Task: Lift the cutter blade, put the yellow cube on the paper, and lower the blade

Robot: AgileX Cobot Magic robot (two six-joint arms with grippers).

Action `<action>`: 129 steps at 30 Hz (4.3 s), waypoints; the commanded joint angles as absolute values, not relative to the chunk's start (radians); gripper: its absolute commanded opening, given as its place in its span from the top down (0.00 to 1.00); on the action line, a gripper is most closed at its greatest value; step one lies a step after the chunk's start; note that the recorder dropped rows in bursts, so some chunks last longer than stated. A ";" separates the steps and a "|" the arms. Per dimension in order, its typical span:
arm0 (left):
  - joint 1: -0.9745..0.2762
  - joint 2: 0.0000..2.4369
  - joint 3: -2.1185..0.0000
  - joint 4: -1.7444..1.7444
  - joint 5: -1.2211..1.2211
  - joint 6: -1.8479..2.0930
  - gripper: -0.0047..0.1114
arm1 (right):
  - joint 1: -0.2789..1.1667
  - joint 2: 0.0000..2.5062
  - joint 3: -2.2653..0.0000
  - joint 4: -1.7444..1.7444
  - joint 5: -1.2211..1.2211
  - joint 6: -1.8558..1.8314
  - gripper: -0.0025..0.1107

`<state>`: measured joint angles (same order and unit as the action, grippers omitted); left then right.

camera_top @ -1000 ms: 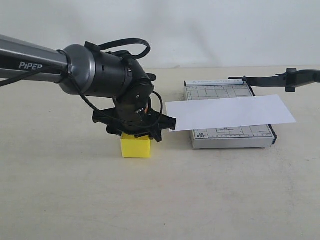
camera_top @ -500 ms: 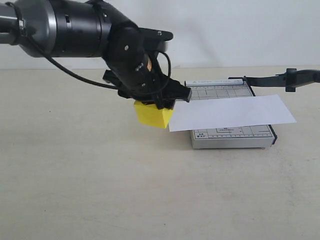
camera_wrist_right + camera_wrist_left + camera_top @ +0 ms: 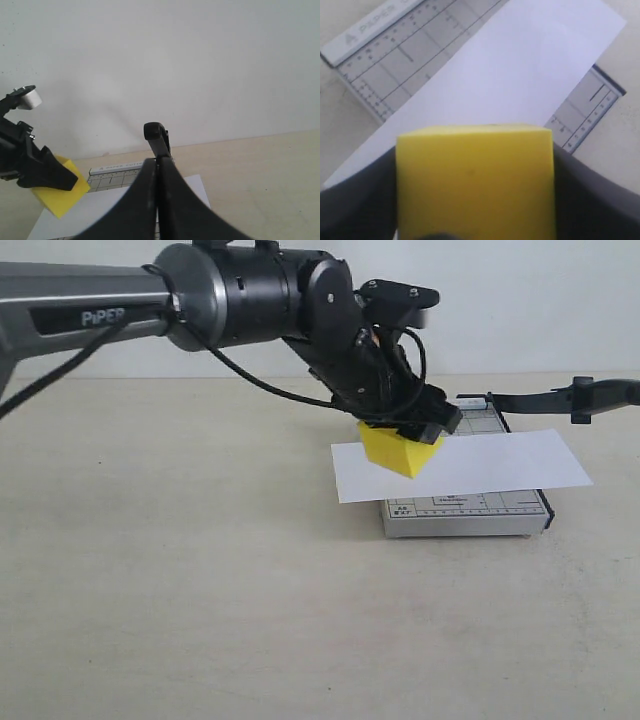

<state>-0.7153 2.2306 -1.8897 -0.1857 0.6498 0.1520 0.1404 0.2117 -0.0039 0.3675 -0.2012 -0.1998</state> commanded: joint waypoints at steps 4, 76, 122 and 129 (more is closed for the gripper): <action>-0.788 2.326 -2.041 -0.228 0.612 0.526 0.92 | 0.139 0.207 0.000 0.361 -0.202 -0.201 0.98; -0.790 2.403 -2.072 -0.146 0.487 0.540 0.40 | 0.139 0.207 0.000 0.361 -0.204 -0.201 0.98; -0.781 2.075 -2.059 -0.382 0.957 0.342 0.92 | 0.139 0.207 0.000 0.361 -0.202 -0.201 0.98; -0.778 1.869 -1.746 -0.331 0.830 0.360 0.92 | 0.139 0.207 0.000 0.361 -0.202 -0.201 0.98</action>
<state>-0.7779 1.9417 -1.8480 -0.3584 0.8980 0.3526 0.1404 0.2117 -0.0039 0.3675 -0.2012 -0.1998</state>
